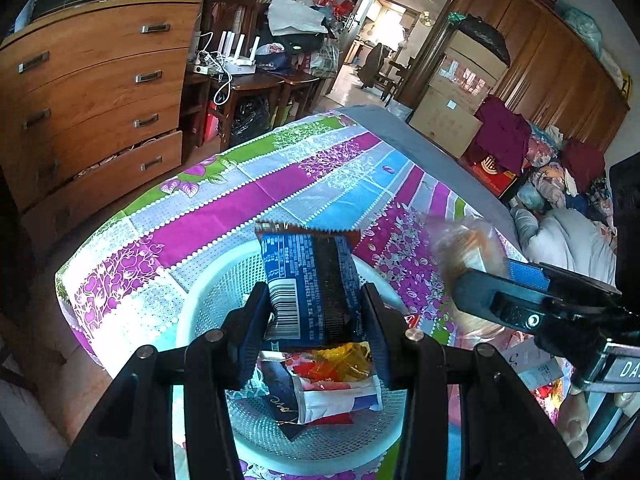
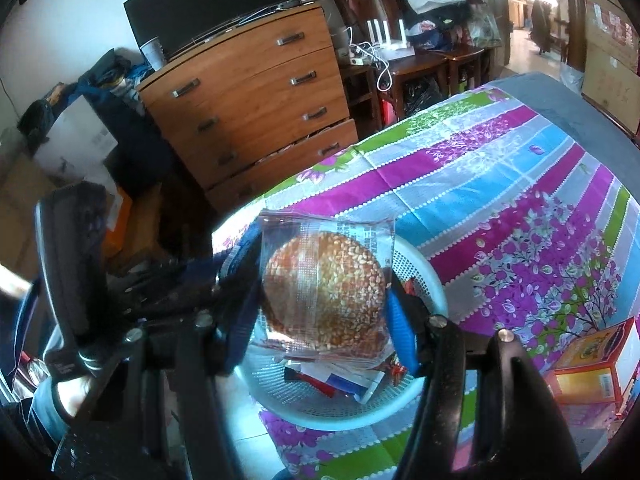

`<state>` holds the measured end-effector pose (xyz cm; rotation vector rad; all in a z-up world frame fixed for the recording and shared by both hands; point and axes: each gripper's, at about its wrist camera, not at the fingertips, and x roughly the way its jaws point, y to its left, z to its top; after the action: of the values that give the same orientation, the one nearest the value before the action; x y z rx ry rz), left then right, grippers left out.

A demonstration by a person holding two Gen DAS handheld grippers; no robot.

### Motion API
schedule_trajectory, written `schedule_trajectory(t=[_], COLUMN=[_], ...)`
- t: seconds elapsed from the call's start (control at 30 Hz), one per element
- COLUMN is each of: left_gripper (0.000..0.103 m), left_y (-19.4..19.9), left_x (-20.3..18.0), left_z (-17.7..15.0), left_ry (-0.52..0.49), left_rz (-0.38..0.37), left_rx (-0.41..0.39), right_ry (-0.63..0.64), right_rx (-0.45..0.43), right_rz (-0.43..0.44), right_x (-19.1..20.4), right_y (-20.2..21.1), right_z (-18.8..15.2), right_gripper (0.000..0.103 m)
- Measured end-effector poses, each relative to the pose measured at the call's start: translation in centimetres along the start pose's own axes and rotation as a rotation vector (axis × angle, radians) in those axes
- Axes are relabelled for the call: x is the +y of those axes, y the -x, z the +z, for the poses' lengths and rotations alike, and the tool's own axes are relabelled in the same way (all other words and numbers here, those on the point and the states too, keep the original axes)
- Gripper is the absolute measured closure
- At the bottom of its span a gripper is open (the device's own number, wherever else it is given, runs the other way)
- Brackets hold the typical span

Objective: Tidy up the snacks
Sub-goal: 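Open both tools to drop the blue bag and round bread into the basket, then move both open tools back toward the snacks on the bed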

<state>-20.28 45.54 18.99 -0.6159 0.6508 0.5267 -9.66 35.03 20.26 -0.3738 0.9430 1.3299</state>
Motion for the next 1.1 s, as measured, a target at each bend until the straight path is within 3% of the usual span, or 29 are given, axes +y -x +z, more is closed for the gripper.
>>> schedule_trajectory(t=[0.43,0.63,0.8,0.9,1.1], left_gripper=[0.056,0.056,0.056,0.056,0.056], left_y=[0.0,0.4,2.4,3.2,5.1], left_x=[0.1,-0.1,-2.8,-6.1,-15.9], left_z=[0.0,-0.5,-2.5,-4.7,-10.7], left_ry=[0.004,0.004,-0.055,-0.132,-0.345], left_rz=[0.001,0.016,-0.022,-0.071,-0.249], left_rx=[-0.007,-0.015,-0.053,-0.059,-0.051], right_ry=[-0.011,-0.036,-0.126,-0.228,-0.454], right_rx=[-0.013,-0.015,-0.087,-0.105,-0.079], right_rz=[0.009,0.014,0.018,-0.034,-0.171], right_x=[-0.9,-2.2,-4.0,-6.5,-11.7], right_y=[0.4,1.1,4.4,7.0,12.9], right_z=[-0.9,-3.4,-10.0,-17.1,-31.0], right_gripper=[0.043,0.043,0.035,0.035,0.035])
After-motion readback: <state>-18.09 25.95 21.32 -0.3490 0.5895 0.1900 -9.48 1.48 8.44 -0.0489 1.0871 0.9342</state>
